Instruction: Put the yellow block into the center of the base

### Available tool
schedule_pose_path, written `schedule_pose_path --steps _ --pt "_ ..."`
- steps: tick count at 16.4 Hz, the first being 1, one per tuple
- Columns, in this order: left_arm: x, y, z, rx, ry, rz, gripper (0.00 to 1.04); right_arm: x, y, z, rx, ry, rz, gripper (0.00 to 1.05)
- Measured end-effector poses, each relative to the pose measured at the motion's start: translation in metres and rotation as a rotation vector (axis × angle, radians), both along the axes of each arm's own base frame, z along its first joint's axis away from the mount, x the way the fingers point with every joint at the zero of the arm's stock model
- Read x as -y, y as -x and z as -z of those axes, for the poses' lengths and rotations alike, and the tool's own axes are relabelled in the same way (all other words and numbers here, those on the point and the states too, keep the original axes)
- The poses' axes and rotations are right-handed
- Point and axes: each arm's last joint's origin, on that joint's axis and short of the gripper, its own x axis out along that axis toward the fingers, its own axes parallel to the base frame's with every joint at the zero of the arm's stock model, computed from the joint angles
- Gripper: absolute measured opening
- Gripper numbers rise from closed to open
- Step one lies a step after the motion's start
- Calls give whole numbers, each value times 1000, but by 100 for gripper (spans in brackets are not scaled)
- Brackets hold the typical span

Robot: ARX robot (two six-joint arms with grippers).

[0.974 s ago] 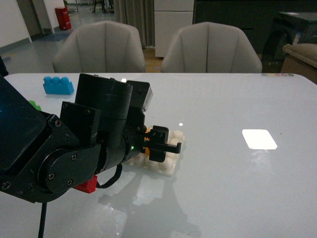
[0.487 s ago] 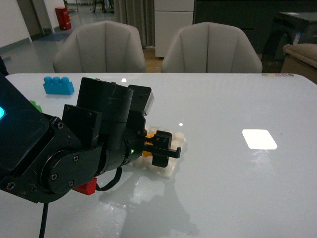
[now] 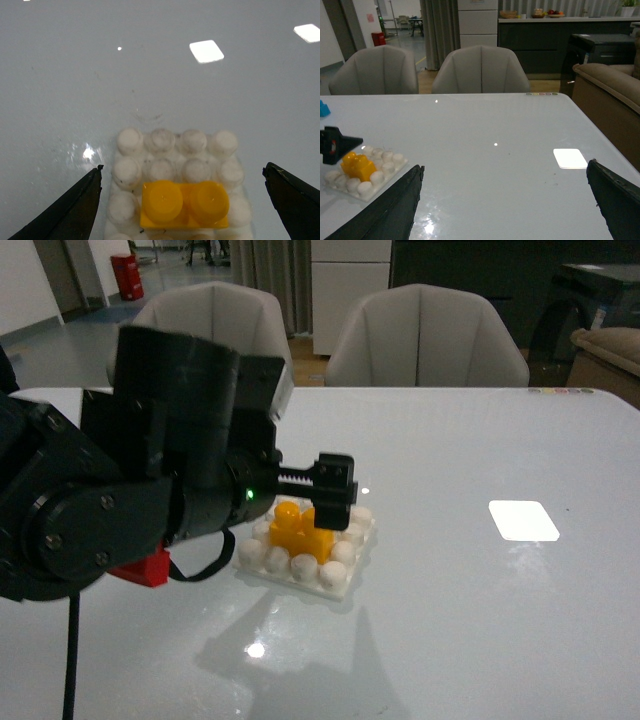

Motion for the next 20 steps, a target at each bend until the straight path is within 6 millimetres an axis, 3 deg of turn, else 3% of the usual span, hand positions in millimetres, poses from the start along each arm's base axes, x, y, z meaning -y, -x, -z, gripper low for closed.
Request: schedule_pose_path --steps 4,7,9,10,12,14,17,20 --pt "-21 27 -70 103 128 -1 98 0 0 0 0 0 0 98" --pt "-55 52 -110 196 186 -66 98 0 0 0 0 0 0 98" --pt "-86 83 -127 316 188 -157 94 0 0 0 0 0 0 98" --pt "-105 106 -129 397 113 -282 82 0 0 0 0 0 0 98" --pt "-140 158 -119 412 35 -373 58 0 0 0 0 0 0 98" --pt "-144 176 -119 473 39 -353 38 0 0 0 0 0 0 98" --pt "-151 198 -94 430 27 -346 1 0 0 0 0 0 0 98" --pt "-163 214 -86 446 24 -352 2 0 0 0 0 0 0 98"
